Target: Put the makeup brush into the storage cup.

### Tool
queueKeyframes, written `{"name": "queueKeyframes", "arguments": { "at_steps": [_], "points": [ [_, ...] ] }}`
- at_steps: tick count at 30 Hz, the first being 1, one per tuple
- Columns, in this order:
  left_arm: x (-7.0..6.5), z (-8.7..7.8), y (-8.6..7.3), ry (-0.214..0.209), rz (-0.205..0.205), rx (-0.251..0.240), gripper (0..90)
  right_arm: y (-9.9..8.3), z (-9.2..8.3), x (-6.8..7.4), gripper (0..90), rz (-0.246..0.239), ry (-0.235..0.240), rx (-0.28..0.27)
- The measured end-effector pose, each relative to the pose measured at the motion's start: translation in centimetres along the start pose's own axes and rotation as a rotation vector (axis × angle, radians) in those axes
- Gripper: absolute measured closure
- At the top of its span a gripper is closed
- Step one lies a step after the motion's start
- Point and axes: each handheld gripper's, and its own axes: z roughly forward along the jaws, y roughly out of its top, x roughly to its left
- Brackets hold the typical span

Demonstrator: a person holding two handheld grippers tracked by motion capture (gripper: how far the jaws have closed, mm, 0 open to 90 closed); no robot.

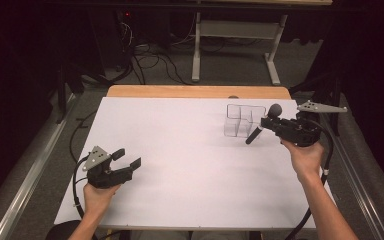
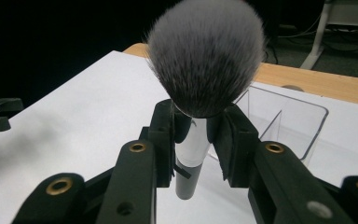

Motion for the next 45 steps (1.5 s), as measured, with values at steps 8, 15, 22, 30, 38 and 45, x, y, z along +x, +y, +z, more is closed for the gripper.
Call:
{"name": "queueKeyframes", "arguments": {
  "at_steps": [8, 15, 22, 30, 38, 45],
  "points": [
    [0.1, -0.1, 0.0, 0.018, 0.002, -0.013, 28.6, 0.9, 0.1, -0.7, 71.7, 0.007, -0.039, -0.01],
    [0.0, 0.1, 0.0, 0.014, 0.008, -0.004, 28.8, 2.0, 0.3, -1.2, 71.7, 0.01, -0.073, -0.011],
    [-0.3, 0.2, 0.1, 0.02, 0.039, 0.003, 29.0, 3.0, 0.6, -1.5, 71.7, 0.015, -0.106, -0.015],
    [-0.2, 0.3, 0.1, 0.024, 0.04, 0.008, 29.3, 4.1, 1.3, -2.0, 71.7, 0.024, -0.13, -0.03],
    [0.1, 0.1, 0.1, 0.019, 0.024, -0.001, 29.2, 5.4, 2.0, -2.5, 71.7, 0.048, -0.175, -0.04],
    [0.2, 0.1, 0.1, 0.018, 0.02, -0.001, 29.2, 5.5, 2.7, -2.7, 71.6, 0.052, -0.216, -0.047]
  ]
}}
